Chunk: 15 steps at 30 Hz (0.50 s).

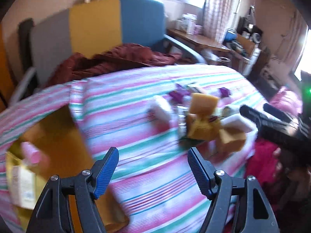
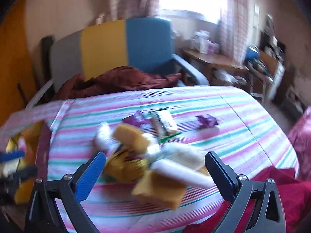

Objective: Organize objects
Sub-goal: 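Move both tools back toward the pile of items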

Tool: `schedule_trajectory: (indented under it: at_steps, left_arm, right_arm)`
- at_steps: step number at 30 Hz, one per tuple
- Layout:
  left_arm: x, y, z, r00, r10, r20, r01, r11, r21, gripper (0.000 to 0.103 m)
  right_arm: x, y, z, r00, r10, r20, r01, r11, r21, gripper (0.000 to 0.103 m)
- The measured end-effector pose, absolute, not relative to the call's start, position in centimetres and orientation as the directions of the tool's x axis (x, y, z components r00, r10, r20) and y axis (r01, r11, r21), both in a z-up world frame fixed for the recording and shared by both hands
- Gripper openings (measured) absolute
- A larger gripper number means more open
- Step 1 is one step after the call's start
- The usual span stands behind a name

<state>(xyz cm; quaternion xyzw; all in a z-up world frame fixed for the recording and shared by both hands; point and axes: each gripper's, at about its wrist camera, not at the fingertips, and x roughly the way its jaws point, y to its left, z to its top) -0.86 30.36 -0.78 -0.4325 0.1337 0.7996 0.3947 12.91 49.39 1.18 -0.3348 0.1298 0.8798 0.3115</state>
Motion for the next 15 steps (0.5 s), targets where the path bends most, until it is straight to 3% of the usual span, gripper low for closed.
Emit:
schedule_trajectory:
  at_steps: [6, 15]
  left_arm:
    - [-1.6, 35.3, -2.8, -0.166, 0.560, -0.812, -0.778, -0.580, -0.241, 0.073]
    - [-0.1, 41.7, -5.6, -0.133, 0.534, -0.835, -0.861, -0.480, -0.170, 0.073]
  right_arm:
    - [16.3, 55.0, 0.9, -0.537, 0.516, -0.667, -0.764, -0.633, 0.125, 0.103]
    - [16.7, 57.5, -1.1, -0.564, 0.408, -0.718, -0.765, -0.586, 0.268, 0.103]
